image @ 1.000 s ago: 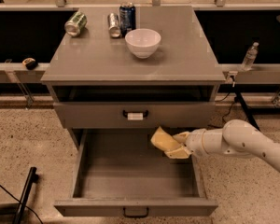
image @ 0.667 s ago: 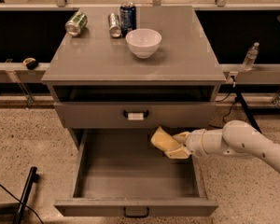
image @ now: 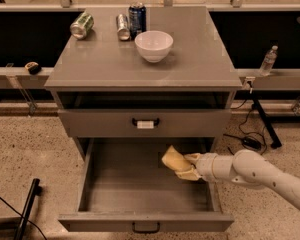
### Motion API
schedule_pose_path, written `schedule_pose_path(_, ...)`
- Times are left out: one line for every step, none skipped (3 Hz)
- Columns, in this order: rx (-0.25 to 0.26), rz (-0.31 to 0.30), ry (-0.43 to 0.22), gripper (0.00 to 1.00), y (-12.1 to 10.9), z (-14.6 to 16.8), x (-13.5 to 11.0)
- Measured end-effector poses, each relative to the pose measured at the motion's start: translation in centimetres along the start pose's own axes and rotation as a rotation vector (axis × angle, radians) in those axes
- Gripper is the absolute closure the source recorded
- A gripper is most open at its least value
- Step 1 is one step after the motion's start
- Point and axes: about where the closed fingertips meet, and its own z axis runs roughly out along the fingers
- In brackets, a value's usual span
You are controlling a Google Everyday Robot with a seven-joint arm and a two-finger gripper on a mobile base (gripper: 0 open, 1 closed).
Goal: Place sponge into middle drawer
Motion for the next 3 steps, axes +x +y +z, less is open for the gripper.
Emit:
schedule_pose_path(0.033,-0.029,0.029,1.0,0.6,3.2,2.9)
schedule_pose_path(0.038,-0.069,0.068,0.84,1.8,6.0,4.1)
schedule_pose_path(0.008,-0.088,0.1,0.61,2.8,8.2,4.6)
